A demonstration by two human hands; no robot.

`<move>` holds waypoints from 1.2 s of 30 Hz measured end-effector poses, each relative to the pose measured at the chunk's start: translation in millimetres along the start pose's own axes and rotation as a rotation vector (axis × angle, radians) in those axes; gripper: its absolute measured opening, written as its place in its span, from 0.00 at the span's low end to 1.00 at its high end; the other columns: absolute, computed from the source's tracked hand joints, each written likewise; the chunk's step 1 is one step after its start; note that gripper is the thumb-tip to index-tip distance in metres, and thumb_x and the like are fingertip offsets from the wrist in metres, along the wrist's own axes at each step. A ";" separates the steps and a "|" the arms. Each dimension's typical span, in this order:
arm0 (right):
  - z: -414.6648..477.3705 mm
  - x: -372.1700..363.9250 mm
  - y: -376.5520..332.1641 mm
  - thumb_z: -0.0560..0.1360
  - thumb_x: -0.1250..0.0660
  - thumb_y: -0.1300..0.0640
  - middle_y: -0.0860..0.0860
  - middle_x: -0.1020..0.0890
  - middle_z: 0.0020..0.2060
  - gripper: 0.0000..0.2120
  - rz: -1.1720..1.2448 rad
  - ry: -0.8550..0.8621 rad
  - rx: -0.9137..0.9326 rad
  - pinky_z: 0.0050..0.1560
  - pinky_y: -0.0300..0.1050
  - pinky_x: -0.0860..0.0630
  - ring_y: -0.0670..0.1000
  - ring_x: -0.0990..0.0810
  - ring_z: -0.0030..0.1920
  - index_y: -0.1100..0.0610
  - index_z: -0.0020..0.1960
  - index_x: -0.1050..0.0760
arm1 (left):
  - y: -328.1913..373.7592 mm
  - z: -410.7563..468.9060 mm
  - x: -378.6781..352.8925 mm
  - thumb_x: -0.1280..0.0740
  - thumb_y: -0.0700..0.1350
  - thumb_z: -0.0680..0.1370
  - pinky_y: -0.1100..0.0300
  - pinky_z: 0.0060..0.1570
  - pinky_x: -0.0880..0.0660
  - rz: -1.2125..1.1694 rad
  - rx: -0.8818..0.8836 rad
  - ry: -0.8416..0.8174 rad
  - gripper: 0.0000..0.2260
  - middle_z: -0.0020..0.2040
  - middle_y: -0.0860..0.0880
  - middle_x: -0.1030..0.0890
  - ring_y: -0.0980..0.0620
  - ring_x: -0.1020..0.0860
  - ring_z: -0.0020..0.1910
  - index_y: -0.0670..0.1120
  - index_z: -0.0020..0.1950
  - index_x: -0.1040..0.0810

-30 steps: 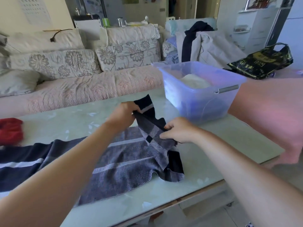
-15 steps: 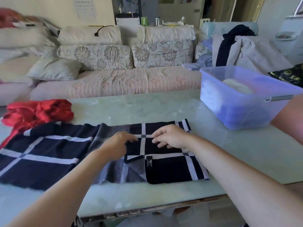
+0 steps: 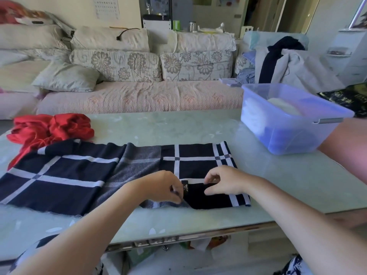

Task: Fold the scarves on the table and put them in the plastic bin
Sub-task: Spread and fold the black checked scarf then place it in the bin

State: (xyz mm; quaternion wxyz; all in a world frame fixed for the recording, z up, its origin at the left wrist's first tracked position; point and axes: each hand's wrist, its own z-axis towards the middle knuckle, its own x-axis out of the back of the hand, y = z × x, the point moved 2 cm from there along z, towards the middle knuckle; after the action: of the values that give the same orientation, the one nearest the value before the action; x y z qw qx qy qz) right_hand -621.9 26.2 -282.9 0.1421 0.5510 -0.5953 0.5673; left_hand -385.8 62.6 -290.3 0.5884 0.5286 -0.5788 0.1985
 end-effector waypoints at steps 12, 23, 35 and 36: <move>8.2 -18.3 -27.3 0.71 0.37 0.66 0.48 0.30 0.63 0.30 -0.456 0.282 0.077 0.54 0.47 0.31 0.54 0.27 0.62 0.47 0.71 0.31 | -26.8 -8.2 30.8 0.34 0.45 0.80 0.58 0.44 0.27 -0.016 -0.027 0.514 0.02 0.43 0.54 0.21 0.54 0.24 0.42 0.51 0.47 0.26; -30.7 -22.9 25.0 0.70 0.44 0.79 0.44 0.64 0.80 0.55 -0.669 -0.084 0.084 0.74 0.47 0.40 0.50 0.57 0.80 0.36 0.79 0.64 | -23.5 -7.4 -12.5 0.26 0.48 0.71 0.63 0.53 0.27 0.071 -0.085 0.158 0.10 0.51 0.60 0.26 0.60 0.28 0.52 0.62 0.38 0.25; -9.2 13.1 32.8 0.76 0.44 0.38 0.39 0.23 0.54 0.15 -0.433 0.257 0.048 0.65 0.49 0.34 0.47 0.27 0.62 0.39 0.53 0.21 | -5.4 22.1 4.3 0.39 0.57 0.79 0.53 0.46 0.24 -0.192 0.121 0.216 0.14 0.45 0.52 0.19 0.51 0.21 0.44 0.51 0.44 0.19; -0.8 11.7 30.8 0.77 0.44 0.41 0.41 0.22 0.54 0.14 -0.352 0.303 0.061 0.64 0.49 0.32 0.48 0.26 0.61 0.41 0.52 0.21 | -11.5 26.6 6.0 0.41 0.55 0.80 0.53 0.46 0.24 -0.153 0.142 0.283 0.14 0.46 0.52 0.20 0.51 0.21 0.44 0.51 0.45 0.19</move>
State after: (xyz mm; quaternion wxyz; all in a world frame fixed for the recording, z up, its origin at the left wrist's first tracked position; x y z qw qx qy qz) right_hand -651.6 13.4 -289.3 0.3100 0.5588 -0.4445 0.6277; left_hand -387.1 33.5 -295.5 0.6387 0.5779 -0.4327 0.2661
